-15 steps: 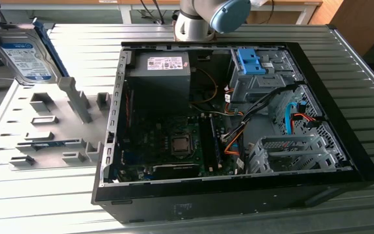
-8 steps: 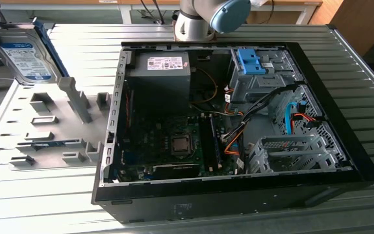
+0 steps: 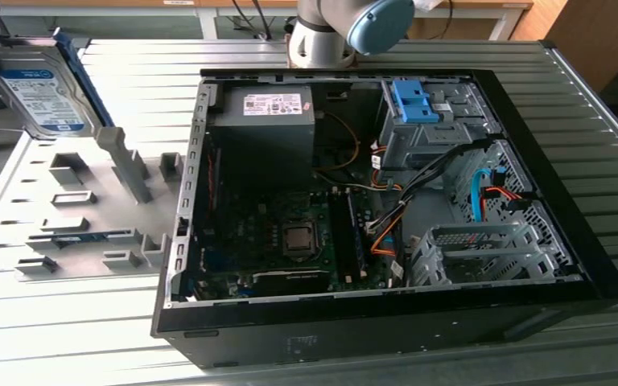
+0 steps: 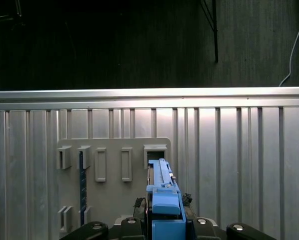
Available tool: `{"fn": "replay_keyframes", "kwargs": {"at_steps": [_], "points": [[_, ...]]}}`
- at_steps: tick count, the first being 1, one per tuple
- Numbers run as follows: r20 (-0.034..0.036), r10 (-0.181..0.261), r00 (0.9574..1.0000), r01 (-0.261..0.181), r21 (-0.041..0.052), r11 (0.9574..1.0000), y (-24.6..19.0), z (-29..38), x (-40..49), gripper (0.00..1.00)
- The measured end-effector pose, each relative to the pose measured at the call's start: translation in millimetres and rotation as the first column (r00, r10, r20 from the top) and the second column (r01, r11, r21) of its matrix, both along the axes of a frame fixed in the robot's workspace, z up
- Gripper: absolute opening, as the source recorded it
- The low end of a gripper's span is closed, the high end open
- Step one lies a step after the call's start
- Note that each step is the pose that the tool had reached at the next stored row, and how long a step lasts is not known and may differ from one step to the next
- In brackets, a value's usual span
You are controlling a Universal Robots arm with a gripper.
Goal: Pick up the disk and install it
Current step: 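Pick up the disk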
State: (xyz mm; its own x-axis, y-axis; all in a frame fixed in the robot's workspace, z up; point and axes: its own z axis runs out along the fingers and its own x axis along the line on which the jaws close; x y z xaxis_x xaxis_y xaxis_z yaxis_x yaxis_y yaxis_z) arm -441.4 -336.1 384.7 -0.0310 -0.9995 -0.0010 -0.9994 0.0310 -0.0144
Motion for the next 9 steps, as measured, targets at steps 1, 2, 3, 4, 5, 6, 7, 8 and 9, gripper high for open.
{"fn": "replay_keyframes", "kwargs": {"at_steps": [1,2,3,4,5,6,7,8,9], "points": [[0.0,0.0,1.0,0.0,0.0,1.0,0.0,0.3,0.0,0.36],[0.0001,0.0,1.0,0.0,0.0,1.0,0.0,0.6,0.0,0.36],[-0.0002,0.0,1.0,0.0,-0.0001,1.0,0.0,1.5,0.0,0.36],[-0.0003,0.0,1.0,0.0,-0.0001,1.0,0.0,2.7,0.1,0.36],[0.0,0.0,1.0,0.0,0.0,1.0,0.0,4.0,0.0,0.36],[-0.0001,0.0,1.0,0.0,0.0,1.0,0.0,5.9,0.0,0.36],[0.0,0.0,1.0,0.0,0.0,1.0,0.0,7.6,0.0,0.36],[0.0,0.0,1.0,0.0,0.0,1.0,0.0,9.4,0.0,0.36],[0.0001,0.0,1.0,0.0,0.0,1.0,0.0,11.5,0.0,0.36]]}}
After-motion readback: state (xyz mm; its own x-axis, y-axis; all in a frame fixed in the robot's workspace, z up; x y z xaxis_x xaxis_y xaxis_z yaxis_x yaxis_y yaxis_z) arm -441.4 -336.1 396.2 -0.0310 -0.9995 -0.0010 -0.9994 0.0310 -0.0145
